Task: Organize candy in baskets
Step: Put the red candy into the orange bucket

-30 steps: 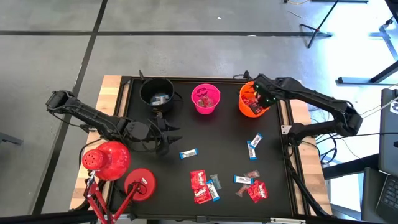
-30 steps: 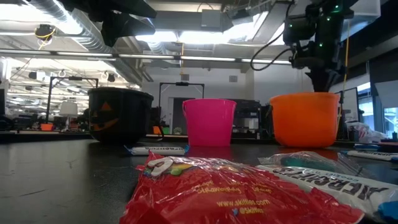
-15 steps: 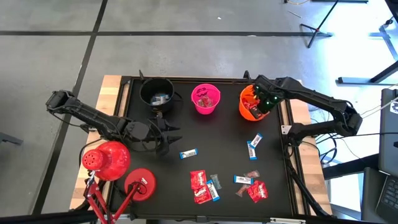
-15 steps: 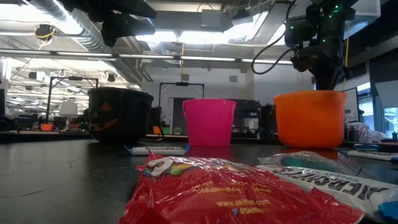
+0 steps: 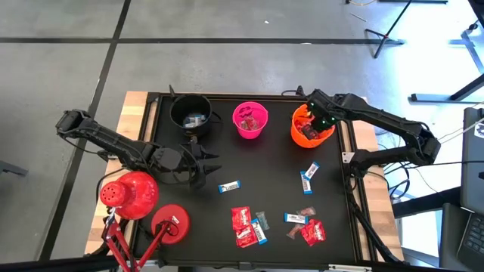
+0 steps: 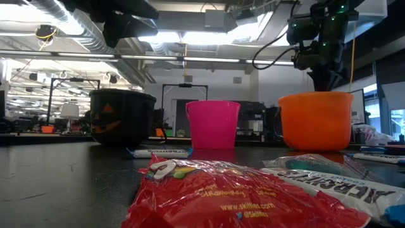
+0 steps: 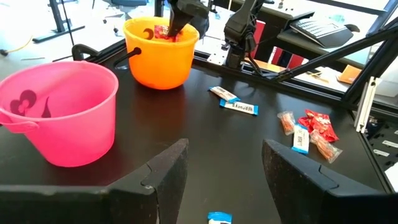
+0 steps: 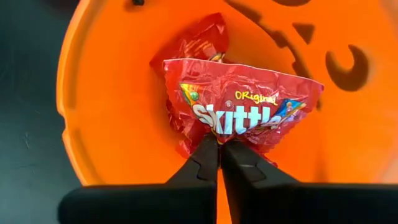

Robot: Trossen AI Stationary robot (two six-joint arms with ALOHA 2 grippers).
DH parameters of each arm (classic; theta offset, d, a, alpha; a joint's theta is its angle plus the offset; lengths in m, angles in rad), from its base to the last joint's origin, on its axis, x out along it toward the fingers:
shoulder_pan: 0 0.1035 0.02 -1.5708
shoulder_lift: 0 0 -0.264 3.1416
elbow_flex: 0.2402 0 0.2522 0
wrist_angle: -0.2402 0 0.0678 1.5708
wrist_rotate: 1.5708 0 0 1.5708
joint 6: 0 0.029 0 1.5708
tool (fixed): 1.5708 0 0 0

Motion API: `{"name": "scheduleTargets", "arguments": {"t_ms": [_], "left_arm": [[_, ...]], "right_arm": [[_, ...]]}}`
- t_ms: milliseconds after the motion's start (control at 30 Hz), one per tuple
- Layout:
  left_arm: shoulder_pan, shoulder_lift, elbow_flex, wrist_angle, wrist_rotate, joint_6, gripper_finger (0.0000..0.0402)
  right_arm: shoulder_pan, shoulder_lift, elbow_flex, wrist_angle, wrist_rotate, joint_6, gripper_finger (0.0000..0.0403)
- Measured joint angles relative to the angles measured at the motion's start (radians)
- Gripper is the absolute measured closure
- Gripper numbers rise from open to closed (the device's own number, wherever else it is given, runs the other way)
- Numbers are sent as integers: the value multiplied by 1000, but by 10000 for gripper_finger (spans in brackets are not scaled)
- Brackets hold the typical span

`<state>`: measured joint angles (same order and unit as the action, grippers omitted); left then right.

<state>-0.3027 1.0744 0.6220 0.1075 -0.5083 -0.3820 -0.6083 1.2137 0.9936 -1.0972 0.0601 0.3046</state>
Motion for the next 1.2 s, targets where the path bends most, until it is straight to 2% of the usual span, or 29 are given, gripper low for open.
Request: {"name": "scheduleTargets", "arguments": {"t_ms": [167, 333, 500, 633, 733, 833, 1000, 1200], "left_arm": [[0, 0, 0, -8, 0, 0, 206], [0, 0, 0, -10, 0, 0, 206], [0, 0, 0, -10, 0, 0, 206], [0, 0, 0, -10, -1, 0, 206], [0, 0, 0, -10, -4, 0, 206], [0, 0, 0, -10, -5, -1, 206], [0, 0, 0, -10, -6, -1, 206], [0, 0, 0, -10, -15, -5, 206]], "right_arm": [[0, 0, 0, 5, 3, -43, 355], [0, -13, 1, 8, 59, -44, 315], [1, -42, 50, 3, 62, -44, 303], [81, -100, 113, -2, 65, -43, 302], [199, -158, 141, 9, 69, -15, 302], [363, -207, 142, 17, 97, 69, 302], [711, -215, 139, 9, 167, 214, 302], [1148, -145, 58, 90, 269, 403, 301]]}}
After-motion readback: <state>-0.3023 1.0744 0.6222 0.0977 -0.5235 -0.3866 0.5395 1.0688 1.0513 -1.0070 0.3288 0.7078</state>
